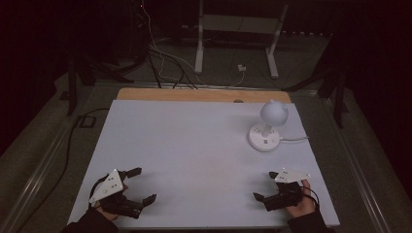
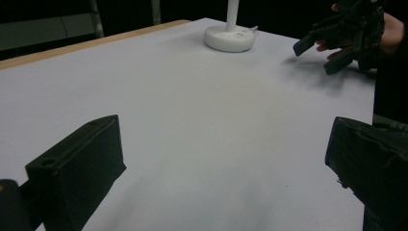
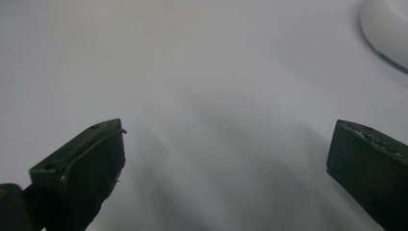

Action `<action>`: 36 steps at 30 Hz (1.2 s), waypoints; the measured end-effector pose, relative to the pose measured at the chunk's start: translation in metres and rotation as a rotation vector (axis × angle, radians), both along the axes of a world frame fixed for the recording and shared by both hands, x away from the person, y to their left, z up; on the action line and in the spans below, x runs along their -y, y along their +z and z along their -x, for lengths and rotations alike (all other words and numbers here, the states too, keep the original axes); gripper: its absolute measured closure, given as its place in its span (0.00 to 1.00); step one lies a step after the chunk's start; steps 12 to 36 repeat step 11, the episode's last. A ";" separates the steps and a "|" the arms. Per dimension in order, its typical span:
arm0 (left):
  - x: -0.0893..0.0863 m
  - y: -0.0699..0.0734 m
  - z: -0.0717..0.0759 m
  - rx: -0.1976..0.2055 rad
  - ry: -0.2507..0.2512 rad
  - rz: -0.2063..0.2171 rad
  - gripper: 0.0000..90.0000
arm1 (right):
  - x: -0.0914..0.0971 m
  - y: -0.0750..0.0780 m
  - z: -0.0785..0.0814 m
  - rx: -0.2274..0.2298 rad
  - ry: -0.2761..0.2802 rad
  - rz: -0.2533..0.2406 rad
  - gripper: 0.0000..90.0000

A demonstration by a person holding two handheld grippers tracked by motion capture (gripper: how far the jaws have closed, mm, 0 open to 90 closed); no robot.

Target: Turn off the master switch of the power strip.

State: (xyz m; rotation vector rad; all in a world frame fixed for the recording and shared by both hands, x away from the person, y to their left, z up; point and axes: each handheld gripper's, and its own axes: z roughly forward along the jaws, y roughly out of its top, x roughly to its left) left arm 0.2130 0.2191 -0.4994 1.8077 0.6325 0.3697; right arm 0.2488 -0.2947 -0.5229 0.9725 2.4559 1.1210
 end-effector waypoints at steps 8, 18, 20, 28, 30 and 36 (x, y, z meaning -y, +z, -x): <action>0.001 0.000 0.000 -0.004 -0.005 -0.008 0.00 | -0.003 -0.001 -0.001 0.004 0.016 0.020 0.00; 0.001 -0.001 0.000 -0.003 -0.005 -0.008 0.00 | -0.003 -0.001 -0.002 0.008 0.021 0.025 0.00; 0.001 -0.001 0.000 -0.003 -0.005 -0.008 0.00 | -0.003 -0.001 -0.002 0.008 0.021 0.025 0.00; 0.001 -0.001 0.000 -0.003 -0.005 -0.008 0.00 | -0.003 -0.001 -0.002 0.008 0.021 0.025 0.00; 0.001 -0.001 0.000 -0.003 -0.005 -0.008 0.00 | -0.003 -0.001 -0.002 0.008 0.021 0.025 0.00; 0.001 -0.001 0.000 -0.003 -0.005 -0.008 0.00 | -0.003 -0.001 -0.002 0.008 0.021 0.025 0.00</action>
